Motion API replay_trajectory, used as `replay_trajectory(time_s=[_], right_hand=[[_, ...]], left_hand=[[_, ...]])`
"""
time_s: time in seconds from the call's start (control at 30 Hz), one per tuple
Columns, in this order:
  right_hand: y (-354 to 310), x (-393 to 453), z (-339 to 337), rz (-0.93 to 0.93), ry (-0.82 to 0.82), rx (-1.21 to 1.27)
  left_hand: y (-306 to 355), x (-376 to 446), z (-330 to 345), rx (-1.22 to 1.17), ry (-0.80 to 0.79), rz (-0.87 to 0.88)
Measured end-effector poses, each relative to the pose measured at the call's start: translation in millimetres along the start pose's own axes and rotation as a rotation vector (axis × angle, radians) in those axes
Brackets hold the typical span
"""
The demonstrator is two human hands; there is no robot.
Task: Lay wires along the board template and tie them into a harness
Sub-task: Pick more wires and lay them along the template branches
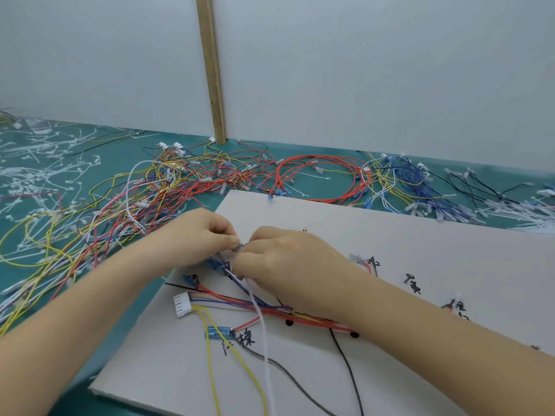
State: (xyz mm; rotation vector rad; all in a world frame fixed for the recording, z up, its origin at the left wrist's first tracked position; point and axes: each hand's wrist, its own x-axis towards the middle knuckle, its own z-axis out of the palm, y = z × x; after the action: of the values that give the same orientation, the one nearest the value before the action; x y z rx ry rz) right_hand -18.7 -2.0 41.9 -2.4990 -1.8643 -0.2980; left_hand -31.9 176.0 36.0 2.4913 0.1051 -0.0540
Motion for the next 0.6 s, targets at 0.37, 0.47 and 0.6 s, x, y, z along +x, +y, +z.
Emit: replay_trajectory(time_s=[0.37,0.47,0.6], right_hand=[[-2.8,-13.4,0.4,0.112,-0.087,0.183],[-3.3,-19.7,-0.3,0.097,-0.106,0.149],[0.2,-35.0,-3.1,0.077,-0.124,0.158]], left_hand=[[3.2,-4.6,1.9,0.189,0.052,0.046],[5.2,-5.6,3.5,0.2,0.082,0.071],[11.5,-5.6,3.3,0.238,0.048,0.112]])
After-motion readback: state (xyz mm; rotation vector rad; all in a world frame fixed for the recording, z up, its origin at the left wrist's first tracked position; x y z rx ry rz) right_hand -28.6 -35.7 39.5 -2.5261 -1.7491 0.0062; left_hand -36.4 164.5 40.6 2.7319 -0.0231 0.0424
